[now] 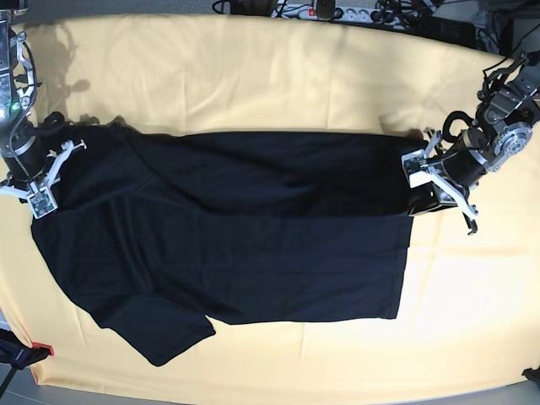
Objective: Fold the T-shirt properly
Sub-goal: 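Lift the shirt with both grippers and drag it toward the robot, then open both grippers and release the shirt edge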
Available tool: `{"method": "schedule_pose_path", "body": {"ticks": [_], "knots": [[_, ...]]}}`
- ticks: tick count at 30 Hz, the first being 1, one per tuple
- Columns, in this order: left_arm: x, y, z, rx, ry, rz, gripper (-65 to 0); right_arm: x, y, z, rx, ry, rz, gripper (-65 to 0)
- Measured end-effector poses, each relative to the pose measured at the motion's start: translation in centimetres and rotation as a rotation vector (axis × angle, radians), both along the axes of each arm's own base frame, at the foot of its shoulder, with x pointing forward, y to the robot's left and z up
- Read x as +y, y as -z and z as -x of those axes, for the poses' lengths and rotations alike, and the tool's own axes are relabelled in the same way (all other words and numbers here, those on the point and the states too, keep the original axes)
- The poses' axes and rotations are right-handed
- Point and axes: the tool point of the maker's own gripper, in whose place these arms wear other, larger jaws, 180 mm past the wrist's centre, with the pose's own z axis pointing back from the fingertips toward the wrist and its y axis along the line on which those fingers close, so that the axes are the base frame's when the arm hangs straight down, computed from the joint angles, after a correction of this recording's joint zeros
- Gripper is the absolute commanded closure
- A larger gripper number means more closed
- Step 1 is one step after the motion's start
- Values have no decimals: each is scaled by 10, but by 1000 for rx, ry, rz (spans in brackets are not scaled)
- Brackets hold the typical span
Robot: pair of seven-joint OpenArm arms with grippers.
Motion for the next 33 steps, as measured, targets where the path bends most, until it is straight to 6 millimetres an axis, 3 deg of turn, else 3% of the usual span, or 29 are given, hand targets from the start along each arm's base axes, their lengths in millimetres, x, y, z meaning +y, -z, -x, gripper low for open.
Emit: {"method": "schedule_pose_path", "body": {"ticks": [10, 16, 22, 23, 28, 30, 33], "knots": [[0, 0, 0, 0, 1, 1, 0, 11, 2, -6, 31, -71, -55, 0], [-6, 1, 0, 0, 1, 18, 0, -6, -7, -12, -31, 39, -45, 0], [-7, 2, 0, -8, 13, 2, 0, -9, -7, -13, -37, 53, -46, 0], [-6, 4, 1, 1, 22, -10, -22, -10, -8, -13, -44, 66, -48, 0], [-4, 4, 2, 1, 27, -24, -433, -23, -15, -15, -86, 145, -49, -370], [-2, -3, -4, -40, 0, -10, -486, -27, -17, -16, -98, 163, -35, -409], [3, -14, -13, -103, -42, 9, -486, -31, -18, -15, -99, 172, -1, -409]]}}
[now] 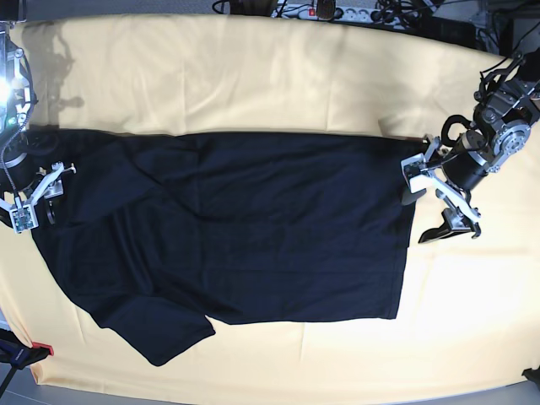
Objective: Fold the T-shirt properly
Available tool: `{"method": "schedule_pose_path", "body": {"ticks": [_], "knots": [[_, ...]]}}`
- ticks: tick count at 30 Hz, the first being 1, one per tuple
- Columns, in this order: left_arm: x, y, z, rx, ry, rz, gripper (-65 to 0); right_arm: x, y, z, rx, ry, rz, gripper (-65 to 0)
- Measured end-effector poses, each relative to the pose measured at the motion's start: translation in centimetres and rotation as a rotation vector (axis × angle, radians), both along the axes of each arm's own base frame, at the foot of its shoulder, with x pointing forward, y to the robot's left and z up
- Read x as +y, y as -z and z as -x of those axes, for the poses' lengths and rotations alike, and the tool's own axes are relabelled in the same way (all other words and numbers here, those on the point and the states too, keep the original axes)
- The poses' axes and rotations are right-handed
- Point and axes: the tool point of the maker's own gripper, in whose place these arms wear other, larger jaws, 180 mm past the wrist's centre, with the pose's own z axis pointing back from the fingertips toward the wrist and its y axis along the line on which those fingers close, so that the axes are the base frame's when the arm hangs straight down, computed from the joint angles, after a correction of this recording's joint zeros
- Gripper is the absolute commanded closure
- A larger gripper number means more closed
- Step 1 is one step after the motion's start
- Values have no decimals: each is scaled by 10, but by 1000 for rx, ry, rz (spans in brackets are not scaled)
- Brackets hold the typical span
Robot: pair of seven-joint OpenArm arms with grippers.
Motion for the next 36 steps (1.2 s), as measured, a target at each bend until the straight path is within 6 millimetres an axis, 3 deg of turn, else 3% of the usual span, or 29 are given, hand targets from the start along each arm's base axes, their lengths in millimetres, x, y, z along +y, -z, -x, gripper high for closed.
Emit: {"method": "schedule_pose_path", "body": {"ticks": [4, 6, 8, 10, 13, 17, 23, 27, 31, 36], "knots": [[12, -16, -13, -96, -89, 24, -486, 7, -4, 3, 25, -9, 13, -408], [16, -11, -12, -66, -109, 4, -486, 27, -6, 5, 55, -107, 25, -407], [14, 9, 1, 68, -85, -23, -486, 52, -1, 13, 124, -223, 1, -407], [7, 32, 28, 250, 5, -61, -486, 77, 9, 27, 219, -353, -37, -407], [10, 51, 62, 447, 98, -121, -486, 99, 28, 52, 346, -468, -109, -407], [17, 54, 83, 558, 162, -151, -486, 98, 55, 83, 468, -480, -107, -407], [14, 52, 78, 525, 168, -140, -486, 94, 77, 114, 562, -469, -112, -407], [23, 60, 77, 539, 164, -134, -486, 94, 78, 114, 562, -459, -118, -407], [29, 72, 95, 650, 205, -121, -486, 96, 76, 112, 546, -463, -126, -407], [27, 73, 92, 643, 200, -109, -486, 96, 75, 111, 537, -460, -131, -407]]}}
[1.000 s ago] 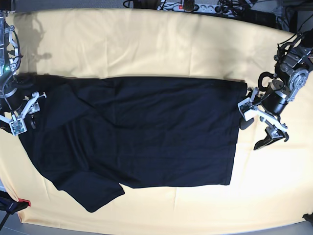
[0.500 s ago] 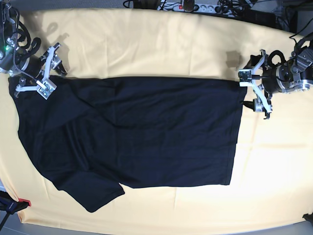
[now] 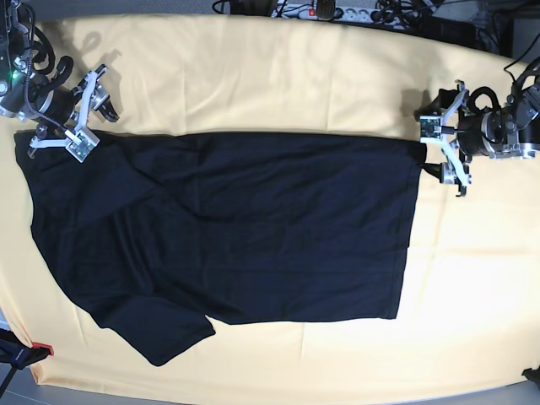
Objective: Fold the T-shirt properly
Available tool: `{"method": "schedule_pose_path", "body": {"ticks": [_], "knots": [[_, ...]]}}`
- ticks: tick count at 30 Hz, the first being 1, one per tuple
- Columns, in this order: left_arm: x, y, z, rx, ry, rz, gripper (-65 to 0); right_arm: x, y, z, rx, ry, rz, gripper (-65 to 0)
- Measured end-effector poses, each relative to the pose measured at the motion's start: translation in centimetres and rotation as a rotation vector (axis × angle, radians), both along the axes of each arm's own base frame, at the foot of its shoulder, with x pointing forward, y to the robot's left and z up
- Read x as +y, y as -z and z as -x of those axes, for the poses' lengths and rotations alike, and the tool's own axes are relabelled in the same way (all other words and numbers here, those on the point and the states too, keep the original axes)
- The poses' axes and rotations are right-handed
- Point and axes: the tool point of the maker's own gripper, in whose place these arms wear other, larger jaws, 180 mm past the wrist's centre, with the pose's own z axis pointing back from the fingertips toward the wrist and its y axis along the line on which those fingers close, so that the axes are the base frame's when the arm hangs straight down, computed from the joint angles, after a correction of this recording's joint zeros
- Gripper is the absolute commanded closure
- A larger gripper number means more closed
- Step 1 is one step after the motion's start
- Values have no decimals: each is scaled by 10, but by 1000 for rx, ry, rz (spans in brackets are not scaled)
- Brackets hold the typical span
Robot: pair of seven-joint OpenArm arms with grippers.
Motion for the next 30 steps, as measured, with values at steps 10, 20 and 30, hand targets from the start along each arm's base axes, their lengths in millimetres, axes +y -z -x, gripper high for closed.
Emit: {"method": "schedule_pose_path", "body": {"ticks": [10, 20, 30], "knots": [[-22, 7, -4, 14, -27, 100, -486, 1, -2, -3, -16, 13, -12, -407], [-24, 7, -8, -30, 23, 90, -486, -2, -3, -6, -26, 46, -14, -407], [-18, 3, -34, -209, 3, 44, -486, -2, -3, -6, -25, 46, -14, -407]]}}
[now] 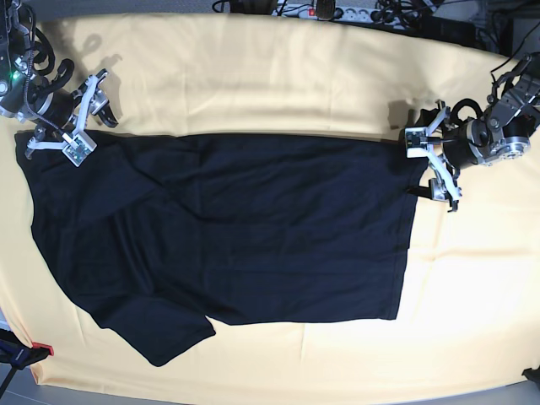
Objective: Fold the T-shirt properly
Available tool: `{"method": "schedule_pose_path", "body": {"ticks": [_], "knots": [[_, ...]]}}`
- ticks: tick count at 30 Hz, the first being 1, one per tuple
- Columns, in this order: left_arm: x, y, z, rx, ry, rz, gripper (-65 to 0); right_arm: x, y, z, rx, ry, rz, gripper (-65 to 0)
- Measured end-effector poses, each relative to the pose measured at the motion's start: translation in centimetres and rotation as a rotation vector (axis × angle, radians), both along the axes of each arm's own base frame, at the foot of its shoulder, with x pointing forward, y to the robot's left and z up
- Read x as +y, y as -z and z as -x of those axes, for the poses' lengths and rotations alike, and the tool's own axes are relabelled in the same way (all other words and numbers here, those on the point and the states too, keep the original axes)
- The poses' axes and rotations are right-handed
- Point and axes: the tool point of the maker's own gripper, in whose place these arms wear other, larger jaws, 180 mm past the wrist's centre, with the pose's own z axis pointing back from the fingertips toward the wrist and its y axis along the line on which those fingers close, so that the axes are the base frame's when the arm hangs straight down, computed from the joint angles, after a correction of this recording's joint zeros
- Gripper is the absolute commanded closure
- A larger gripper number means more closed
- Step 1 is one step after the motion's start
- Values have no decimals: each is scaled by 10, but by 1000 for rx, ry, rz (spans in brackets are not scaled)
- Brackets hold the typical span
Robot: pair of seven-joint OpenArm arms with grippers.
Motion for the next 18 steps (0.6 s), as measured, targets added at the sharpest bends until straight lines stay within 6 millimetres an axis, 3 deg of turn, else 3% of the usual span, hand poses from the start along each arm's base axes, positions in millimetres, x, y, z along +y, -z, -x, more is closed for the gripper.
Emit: {"method": "schedule_pose_path", "body": {"ticks": [8, 18], "knots": [[4, -5, -15, -84, -47, 2, -485, 0, 0, 0, 0, 0, 0, -407], [-17, -5, -22, -122, -65, 62, -485, 0, 0, 0, 0, 0, -1, -407]]}}
